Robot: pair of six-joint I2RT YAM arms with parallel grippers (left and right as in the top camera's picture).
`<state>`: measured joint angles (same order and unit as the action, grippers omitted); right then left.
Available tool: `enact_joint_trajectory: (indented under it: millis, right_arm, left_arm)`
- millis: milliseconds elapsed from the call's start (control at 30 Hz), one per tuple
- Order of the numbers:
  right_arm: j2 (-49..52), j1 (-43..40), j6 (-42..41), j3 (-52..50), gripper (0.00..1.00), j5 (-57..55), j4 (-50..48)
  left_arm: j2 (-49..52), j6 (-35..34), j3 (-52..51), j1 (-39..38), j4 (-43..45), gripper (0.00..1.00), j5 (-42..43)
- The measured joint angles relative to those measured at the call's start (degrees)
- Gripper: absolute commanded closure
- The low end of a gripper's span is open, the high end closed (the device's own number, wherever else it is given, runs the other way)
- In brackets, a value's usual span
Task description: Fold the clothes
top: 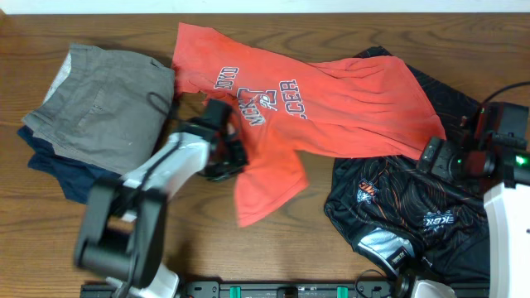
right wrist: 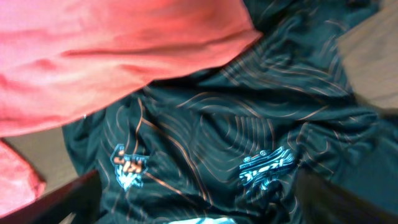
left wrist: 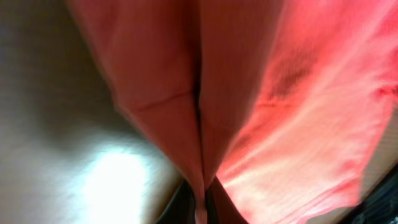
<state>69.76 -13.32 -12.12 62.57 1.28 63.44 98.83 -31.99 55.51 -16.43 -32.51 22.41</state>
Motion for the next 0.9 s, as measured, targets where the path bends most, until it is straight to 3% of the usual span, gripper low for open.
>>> enact_joint_trajectory:
  millis: [67,233,433,667,900]
  right_arm:
    - [1.84,0.0,0.7,-0.02,0.59,1.88,0.2]
    - [7.13,0.0,1.44,-0.85,0.99,5.77,-0.13]
    - [13.14,0.81,2.19,-7.91,0.98,10.62,-5.16]
    - [19.82,3.43,3.13,-16.13,0.91,14.1,-22.67]
    - [24.92,3.13,-1.18,-17.07,0.92,10.05,-31.71]
  left_arm:
    - [-5.55,1.62,0.0,3.21,-4.07,0.94,-0.17]
    - [-20.22,3.58,0.07,13.0,-10.16,0.94,-0.5]
    - [-25.66,4.0,0.09,17.46,-13.49,0.94,-0.55]
    - [-25.35,4.46,0.09,17.62,-18.25,0.94,-0.55]
    - [-25.31,4.87,0.07,17.73,-18.99,0.94,-1.27]
